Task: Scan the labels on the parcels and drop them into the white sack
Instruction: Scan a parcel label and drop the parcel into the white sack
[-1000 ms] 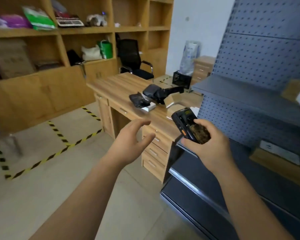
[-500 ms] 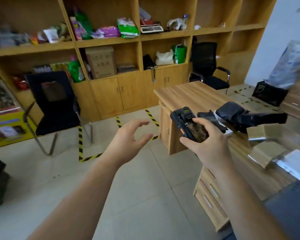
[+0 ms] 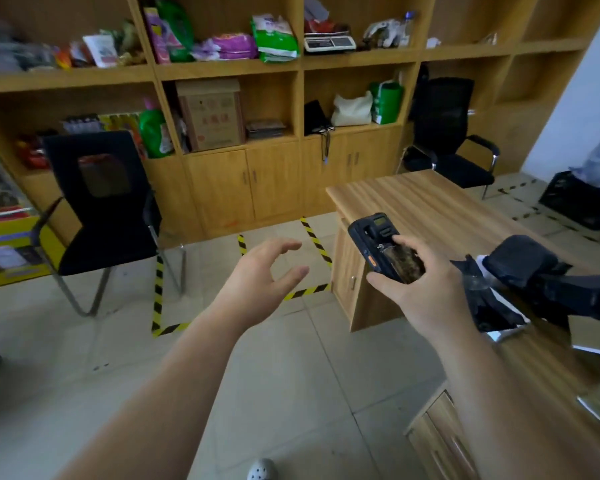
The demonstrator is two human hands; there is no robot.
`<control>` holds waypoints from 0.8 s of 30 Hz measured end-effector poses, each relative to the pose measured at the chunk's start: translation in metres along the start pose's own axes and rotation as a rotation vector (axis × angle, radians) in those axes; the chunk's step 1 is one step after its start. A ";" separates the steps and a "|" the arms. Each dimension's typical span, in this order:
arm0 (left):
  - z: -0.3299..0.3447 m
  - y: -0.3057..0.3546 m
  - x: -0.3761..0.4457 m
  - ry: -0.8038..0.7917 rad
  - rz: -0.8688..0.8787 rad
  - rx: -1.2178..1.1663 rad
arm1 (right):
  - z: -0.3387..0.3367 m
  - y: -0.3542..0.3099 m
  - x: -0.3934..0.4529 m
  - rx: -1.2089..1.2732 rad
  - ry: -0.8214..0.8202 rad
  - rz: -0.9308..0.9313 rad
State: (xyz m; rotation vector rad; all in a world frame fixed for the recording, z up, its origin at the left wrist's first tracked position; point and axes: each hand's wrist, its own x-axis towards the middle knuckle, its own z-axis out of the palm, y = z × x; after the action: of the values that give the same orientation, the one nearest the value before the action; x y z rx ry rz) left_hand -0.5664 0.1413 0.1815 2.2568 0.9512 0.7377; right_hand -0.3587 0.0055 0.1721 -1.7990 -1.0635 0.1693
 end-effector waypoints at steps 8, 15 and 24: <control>0.058 -0.002 0.168 -0.278 0.259 -0.111 | -0.011 0.026 0.071 -0.134 0.276 0.218; 0.130 0.045 0.245 -0.482 0.530 -0.217 | -0.051 0.051 0.068 -0.266 0.550 0.456; 0.238 0.078 0.268 -0.677 0.599 -0.280 | -0.097 0.109 0.056 -0.348 0.699 0.625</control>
State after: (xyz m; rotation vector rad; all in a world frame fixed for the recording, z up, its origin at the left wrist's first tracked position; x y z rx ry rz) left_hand -0.2124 0.2308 0.1429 2.2852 -0.1456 0.2561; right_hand -0.2084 -0.0329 0.1508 -2.2127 -0.0187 -0.2769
